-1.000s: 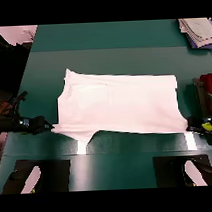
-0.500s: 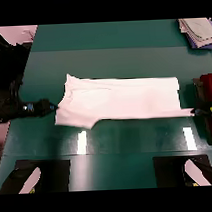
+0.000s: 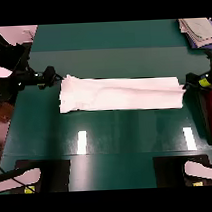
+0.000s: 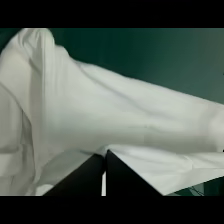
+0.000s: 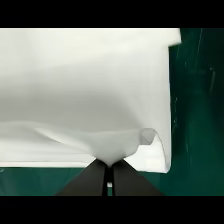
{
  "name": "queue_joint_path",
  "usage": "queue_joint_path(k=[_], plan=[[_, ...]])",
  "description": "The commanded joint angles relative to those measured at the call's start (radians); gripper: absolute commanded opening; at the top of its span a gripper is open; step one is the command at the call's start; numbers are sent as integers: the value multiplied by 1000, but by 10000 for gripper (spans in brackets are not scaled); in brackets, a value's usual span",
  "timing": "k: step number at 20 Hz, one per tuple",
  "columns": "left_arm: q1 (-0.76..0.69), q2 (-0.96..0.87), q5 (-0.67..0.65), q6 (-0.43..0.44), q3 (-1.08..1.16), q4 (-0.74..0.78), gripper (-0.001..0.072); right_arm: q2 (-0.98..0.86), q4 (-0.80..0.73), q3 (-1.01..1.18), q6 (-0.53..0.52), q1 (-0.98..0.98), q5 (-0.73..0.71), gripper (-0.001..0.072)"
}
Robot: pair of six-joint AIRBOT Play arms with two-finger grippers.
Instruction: Fold the shirts.
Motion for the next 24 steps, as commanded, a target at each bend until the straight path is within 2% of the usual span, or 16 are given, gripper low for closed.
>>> queue_joint_path(k=[1,3,4,5,6,7,10,12,13,14,15,17,19,21,24], plan=[[0,-103,90,41,96,-34,26,-156,3,137,1,21,-34,13],[0,-126,101,42,106,-41,27,-231,4,200,15,22,-36,16],[0,-133,100,42,106,-40,28,-261,9,225,15,21,-37,60],[0,-139,100,42,106,-39,164,-290,40,249,15,21,-41,285],[0,-143,102,40,106,-41,512,-312,80,269,15,14,-55,483],[0,-143,105,39,106,-42,677,-329,127,285,14,4,-68,562],[0,-139,57,41,120,-55,660,-340,264,322,-32,-45,-64,563],[0,-139,-14,41,144,-55,658,-340,282,330,-78,-93,26,563],[0,-139,-47,41,154,-55,568,-340,282,321,-108,-123,72,563],[0,-139,-69,45,160,-55,244,-340,286,303,-124,-153,95,563],[0,-139,-83,73,163,-61,37,-340,288,280,-140,-183,103,563],[-4,-139,-104,88,163,-70,26,-340,289,215,-148,-250,95,563],[-35,-139,-104,95,162,-69,26,-349,298,148,-201,-301,73,560],[-96,-139,-59,97,162,-67,26,-386,377,109,-273,-329,77,559],[-189,-139,22,101,162,-66,26,-450,444,94,-312,-315,80,556]])
